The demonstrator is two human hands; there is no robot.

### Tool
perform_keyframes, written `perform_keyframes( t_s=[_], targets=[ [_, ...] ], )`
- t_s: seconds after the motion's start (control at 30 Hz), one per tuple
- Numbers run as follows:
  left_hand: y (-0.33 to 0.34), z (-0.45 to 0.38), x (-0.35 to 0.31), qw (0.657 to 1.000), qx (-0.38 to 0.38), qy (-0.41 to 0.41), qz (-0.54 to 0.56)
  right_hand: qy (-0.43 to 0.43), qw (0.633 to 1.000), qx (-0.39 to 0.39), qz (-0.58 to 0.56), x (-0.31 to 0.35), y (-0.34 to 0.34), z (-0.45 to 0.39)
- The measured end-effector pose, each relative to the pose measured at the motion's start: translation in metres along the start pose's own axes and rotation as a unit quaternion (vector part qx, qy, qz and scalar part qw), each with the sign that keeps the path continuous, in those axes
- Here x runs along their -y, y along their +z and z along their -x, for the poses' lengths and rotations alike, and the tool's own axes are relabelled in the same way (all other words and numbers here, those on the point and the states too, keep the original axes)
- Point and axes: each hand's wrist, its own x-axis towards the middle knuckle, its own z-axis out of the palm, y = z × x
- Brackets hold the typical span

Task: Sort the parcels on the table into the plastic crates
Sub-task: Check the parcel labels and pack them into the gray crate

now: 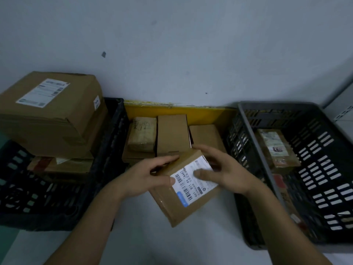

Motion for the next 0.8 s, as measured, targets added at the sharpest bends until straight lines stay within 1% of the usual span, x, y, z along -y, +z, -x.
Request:
perform_keyframes(
  t_s=[0.03, 0.07, 0.1, 0.13, 0.2, 0.27, 0.33, 0.37, 0.43, 0.5, 0.57, 0.63, 0.73, 0.8],
  targets=[
    [-0.005, -0.002, -0.006, 1.0, 0.02, 0.0, -0.022, 0.021, 0.999, 0.048, -0.004, 0.003, -0.004, -0.001],
    [-0.008, -0.004, -0.011, 0.999, 0.026, 0.004, -0.038, 0.03, 0.997, 0.067, -0.008, 0.005, -0.006, -0.001],
    [-0.011, -0.006, -0.014, 0.999, 0.015, 0.011, -0.049, 0.03, 0.998, 0.059, -0.015, 0.005, -0.007, 0.0],
    [-0.013, -0.008, -0.015, 0.998, -0.012, 0.022, -0.052, 0.026, 0.999, 0.035, -0.027, 0.003, -0.006, 0.001],
    [-0.015, -0.008, -0.011, 0.994, -0.096, 0.034, -0.029, 0.025, 0.998, -0.021, -0.061, -0.004, -0.004, 0.006],
    [-0.01, -0.005, -0.002, 0.983, -0.17, 0.041, 0.056, 0.034, 0.989, -0.075, -0.121, -0.013, 0.001, 0.011],
    [0.002, 0.0, 0.008, 0.966, -0.209, 0.043, 0.143, 0.046, 0.972, -0.136, -0.184, -0.018, 0.008, 0.014],
    [0.012, 0.003, 0.011, 0.961, -0.212, 0.037, 0.174, 0.049, 0.962, -0.162, -0.214, -0.018, 0.014, 0.015],
    [0.034, 0.005, 0.016, 0.961, -0.192, 0.02, 0.196, 0.063, 0.944, -0.2, -0.256, -0.016, 0.027, 0.017],
    [0.055, 0.003, 0.013, 0.959, -0.183, 0.019, 0.217, 0.08, 0.937, -0.206, -0.271, -0.012, 0.043, 0.02],
    [0.063, -0.001, 0.008, 0.949, -0.201, 0.033, 0.242, 0.094, 0.94, -0.199, -0.259, -0.01, 0.054, 0.025],
    [0.062, -0.004, 0.002, 0.947, -0.215, 0.048, 0.235, 0.105, 0.952, -0.19, -0.215, -0.011, 0.054, 0.031],
    [0.054, -0.002, -0.003, 0.958, -0.194, 0.062, 0.201, 0.087, 0.964, -0.194, -0.158, -0.006, 0.036, 0.04],
    [0.052, -0.003, -0.006, 0.966, -0.173, 0.061, 0.183, 0.06, 0.969, -0.184, -0.154, 0.005, 0.022, 0.045]
  ],
)
